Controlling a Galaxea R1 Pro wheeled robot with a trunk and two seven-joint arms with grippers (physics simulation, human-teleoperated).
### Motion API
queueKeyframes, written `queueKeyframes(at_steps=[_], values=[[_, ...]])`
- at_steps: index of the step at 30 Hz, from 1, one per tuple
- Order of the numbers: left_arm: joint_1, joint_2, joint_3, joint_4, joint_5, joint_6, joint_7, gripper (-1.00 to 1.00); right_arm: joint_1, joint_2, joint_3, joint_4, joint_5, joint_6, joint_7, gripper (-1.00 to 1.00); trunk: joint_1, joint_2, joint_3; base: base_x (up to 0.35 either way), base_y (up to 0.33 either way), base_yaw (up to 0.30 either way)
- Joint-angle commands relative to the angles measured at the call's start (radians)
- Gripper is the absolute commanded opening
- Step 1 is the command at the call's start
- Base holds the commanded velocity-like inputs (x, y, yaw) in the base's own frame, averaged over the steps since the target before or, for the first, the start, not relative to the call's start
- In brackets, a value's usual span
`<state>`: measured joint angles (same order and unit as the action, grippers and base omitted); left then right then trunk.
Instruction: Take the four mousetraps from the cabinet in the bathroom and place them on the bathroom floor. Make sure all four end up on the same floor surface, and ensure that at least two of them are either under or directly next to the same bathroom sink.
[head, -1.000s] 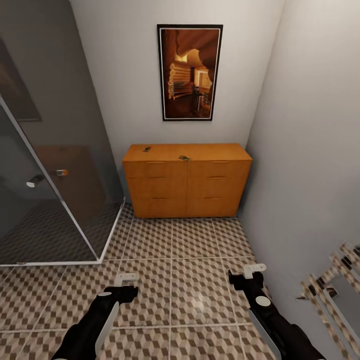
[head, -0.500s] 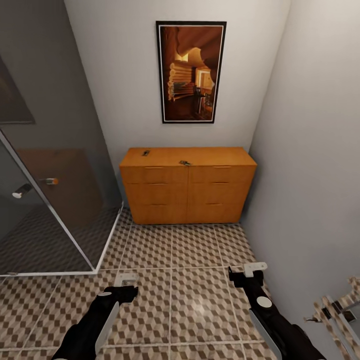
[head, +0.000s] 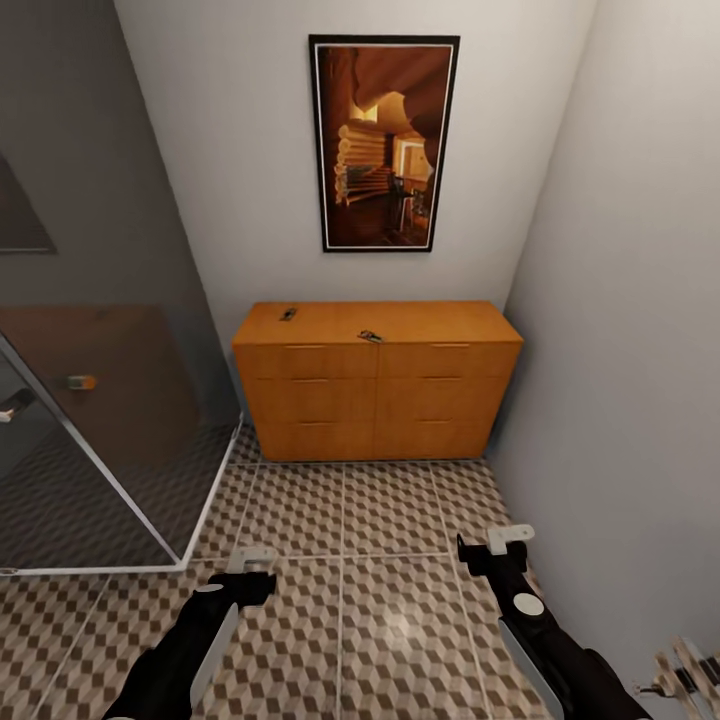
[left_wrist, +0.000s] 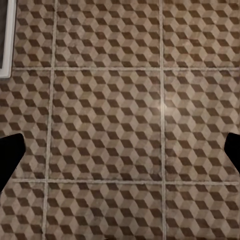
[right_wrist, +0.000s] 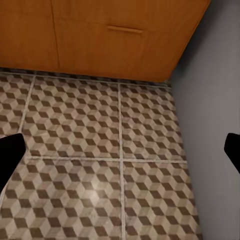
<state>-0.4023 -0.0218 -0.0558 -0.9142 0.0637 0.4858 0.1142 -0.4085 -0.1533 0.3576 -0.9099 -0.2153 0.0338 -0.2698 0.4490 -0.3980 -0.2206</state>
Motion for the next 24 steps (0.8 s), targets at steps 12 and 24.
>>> queueKeyframes(at_steps=[12, 24], values=[[0.000, 0.000, -0.002, -0.002, 0.007, 0.005, 0.009, 1.00, -0.001, -0.001, 0.006, 0.001, -0.007, 0.004, -0.009, 1.00, 0.001, -0.002, -0.002, 0.103, 0.000, 0.000], [-0.001, 0.000, -0.002, -0.002, 0.007, 0.005, 0.009, 1.00, -0.001, 0.000, 0.007, 0.002, -0.007, 0.005, -0.009, 1.00, 0.001, -0.002, -0.002, 0.001, 0.000, 0.000]])
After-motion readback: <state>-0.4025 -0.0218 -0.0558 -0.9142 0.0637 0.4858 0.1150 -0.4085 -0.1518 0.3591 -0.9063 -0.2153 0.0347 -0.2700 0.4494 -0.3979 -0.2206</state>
